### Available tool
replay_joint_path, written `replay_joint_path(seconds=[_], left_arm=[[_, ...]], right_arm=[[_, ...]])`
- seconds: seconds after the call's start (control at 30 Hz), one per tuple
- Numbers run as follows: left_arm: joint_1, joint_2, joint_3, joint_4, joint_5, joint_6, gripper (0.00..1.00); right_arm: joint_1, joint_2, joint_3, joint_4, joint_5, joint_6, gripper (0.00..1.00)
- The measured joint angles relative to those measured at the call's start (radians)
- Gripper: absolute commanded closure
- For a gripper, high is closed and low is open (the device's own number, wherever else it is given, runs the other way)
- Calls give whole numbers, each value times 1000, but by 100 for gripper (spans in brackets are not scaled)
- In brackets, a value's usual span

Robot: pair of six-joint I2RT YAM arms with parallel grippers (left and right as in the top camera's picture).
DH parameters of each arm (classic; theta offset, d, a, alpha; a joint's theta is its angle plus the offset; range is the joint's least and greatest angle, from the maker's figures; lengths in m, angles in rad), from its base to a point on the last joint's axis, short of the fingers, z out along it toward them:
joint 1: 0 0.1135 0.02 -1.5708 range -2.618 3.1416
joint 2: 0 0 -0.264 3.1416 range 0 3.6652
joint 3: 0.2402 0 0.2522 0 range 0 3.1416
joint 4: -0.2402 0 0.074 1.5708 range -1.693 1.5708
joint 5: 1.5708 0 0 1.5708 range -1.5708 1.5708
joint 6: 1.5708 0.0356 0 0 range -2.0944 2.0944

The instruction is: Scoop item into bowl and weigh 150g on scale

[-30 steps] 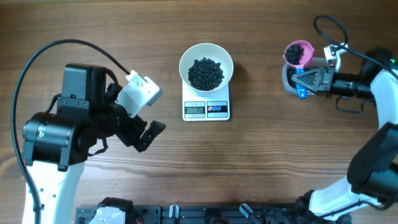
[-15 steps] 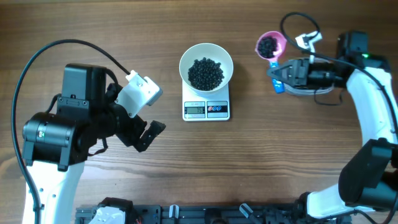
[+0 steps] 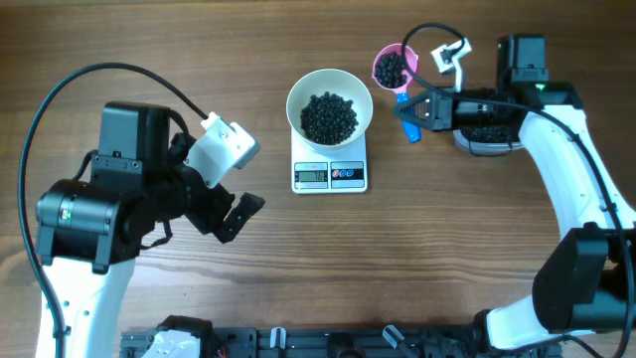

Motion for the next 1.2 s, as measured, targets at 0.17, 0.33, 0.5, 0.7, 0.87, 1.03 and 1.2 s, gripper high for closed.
replay_joint_path(seconds=[0.17, 0.33, 0.5, 0.7, 0.87, 1.03, 1.2], left_arm=[[0, 0, 0, 0, 0, 0, 0], [0, 0, 0, 0, 0, 0, 0], [0, 0, 0, 0, 0, 0, 0], [0, 0, 0, 0, 0, 0, 0], [0, 0, 0, 0, 0, 0, 0], [0, 0, 0, 0, 0, 0, 0], [0, 0, 0, 0, 0, 0, 0]], right_arm=[[54, 0, 0, 10, 91, 1, 96], [120, 0, 0, 42, 171, 1, 96], [183, 0, 0, 45, 282, 1, 96], [251, 0, 0, 51, 413, 1, 96], [295, 0, 0, 61, 521, 1, 96], [335, 0, 0, 72, 656, 0, 96], [368, 0, 0, 72, 740, -10, 96]])
